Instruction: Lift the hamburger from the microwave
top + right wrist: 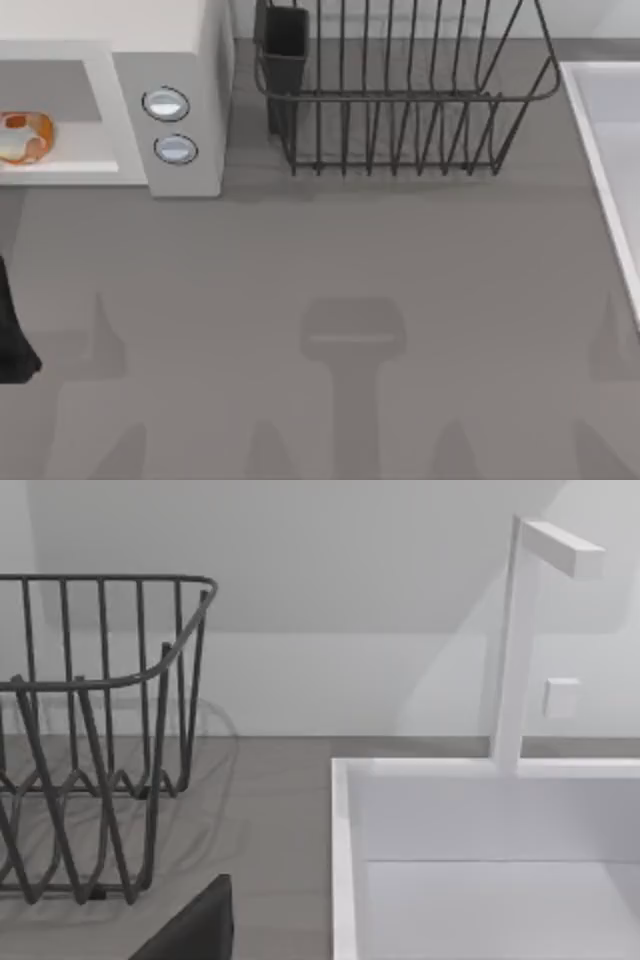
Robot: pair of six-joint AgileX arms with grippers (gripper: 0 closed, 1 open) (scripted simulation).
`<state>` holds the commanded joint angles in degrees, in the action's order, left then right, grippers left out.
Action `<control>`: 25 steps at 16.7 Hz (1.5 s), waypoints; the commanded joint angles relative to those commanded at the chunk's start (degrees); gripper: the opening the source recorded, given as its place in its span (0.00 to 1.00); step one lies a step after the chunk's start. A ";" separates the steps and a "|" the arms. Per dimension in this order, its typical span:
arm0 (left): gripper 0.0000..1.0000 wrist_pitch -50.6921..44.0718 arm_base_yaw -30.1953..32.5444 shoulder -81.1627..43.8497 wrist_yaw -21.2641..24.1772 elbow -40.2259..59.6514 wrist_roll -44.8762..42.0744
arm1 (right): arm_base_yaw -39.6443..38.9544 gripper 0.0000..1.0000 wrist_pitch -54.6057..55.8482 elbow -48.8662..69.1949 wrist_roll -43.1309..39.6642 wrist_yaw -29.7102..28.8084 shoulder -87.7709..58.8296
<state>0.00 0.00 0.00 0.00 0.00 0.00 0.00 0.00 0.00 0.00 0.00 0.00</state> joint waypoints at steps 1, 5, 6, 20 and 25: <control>1.00 0.00 0.00 0.00 0.00 0.00 0.00 | 0.00 1.00 0.00 0.00 0.00 0.00 0.00; 1.00 1.58 -0.21 -3.33 0.25 1.27 -0.10 | 0.00 1.00 0.00 0.00 0.00 0.00 0.00; 1.00 2.63 -0.34 -5.54 0.42 2.11 -0.17 | 0.00 1.00 0.00 0.00 0.00 0.00 0.00; 1.00 35.28 -4.63 -74.40 5.64 28.37 -2.22 | 0.00 1.00 0.00 0.00 0.00 0.00 0.00; 1.00 49.04 -6.43 -103.39 7.83 39.43 -3.09 | 0.00 1.00 0.00 0.00 0.00 0.00 0.00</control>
<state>49.04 -6.43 -103.39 7.83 39.43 -3.09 0.00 0.00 0.00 0.00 0.00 0.00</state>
